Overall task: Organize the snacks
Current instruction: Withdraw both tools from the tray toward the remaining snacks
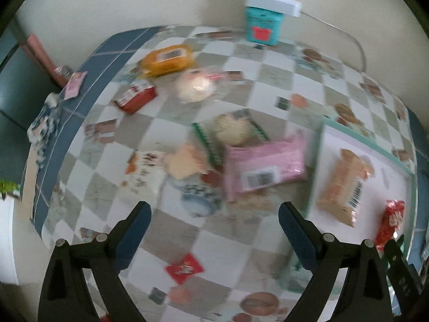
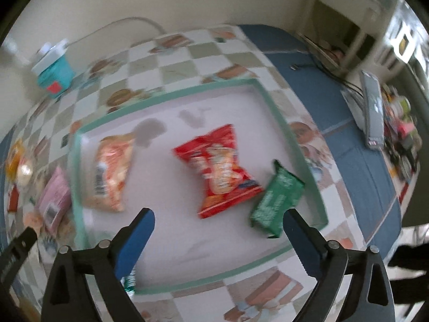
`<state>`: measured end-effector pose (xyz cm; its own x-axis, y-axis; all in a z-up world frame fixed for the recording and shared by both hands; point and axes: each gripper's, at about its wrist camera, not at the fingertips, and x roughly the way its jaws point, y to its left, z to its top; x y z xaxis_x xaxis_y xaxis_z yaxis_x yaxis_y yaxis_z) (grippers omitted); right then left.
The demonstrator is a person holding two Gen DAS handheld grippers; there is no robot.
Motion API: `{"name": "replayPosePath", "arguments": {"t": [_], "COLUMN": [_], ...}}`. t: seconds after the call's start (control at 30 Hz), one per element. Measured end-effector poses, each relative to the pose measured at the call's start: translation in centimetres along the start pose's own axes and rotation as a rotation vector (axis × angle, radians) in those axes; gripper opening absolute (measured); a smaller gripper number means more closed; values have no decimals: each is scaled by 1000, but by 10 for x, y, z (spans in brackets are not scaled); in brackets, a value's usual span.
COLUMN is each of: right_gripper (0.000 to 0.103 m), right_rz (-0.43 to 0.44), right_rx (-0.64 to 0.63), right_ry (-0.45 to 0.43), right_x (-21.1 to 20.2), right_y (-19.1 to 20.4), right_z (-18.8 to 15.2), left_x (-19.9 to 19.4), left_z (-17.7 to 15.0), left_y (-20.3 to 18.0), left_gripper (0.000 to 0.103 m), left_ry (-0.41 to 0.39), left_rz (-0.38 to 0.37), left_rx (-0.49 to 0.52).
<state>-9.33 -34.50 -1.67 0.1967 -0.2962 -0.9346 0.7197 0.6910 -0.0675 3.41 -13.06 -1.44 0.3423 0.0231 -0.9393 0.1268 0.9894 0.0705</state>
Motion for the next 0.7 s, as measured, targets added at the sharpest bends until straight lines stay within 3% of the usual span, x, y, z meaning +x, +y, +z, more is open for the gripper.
{"name": "replayPosePath", "arguments": {"t": [0.4, 0.7], "right_gripper": [103, 103], "right_rz": [32, 64], "right_rx": [-127, -151], "right_ry": [-15, -26], "right_x": [-9, -16], "right_y": [53, 72], "right_z": [-15, -20], "left_x": [4, 7], "left_z": [18, 24], "left_y": [82, 110], "left_gripper": [96, 96], "left_ry": [0, 15], "left_rz": [17, -17], "left_rx": [-149, -153]}}
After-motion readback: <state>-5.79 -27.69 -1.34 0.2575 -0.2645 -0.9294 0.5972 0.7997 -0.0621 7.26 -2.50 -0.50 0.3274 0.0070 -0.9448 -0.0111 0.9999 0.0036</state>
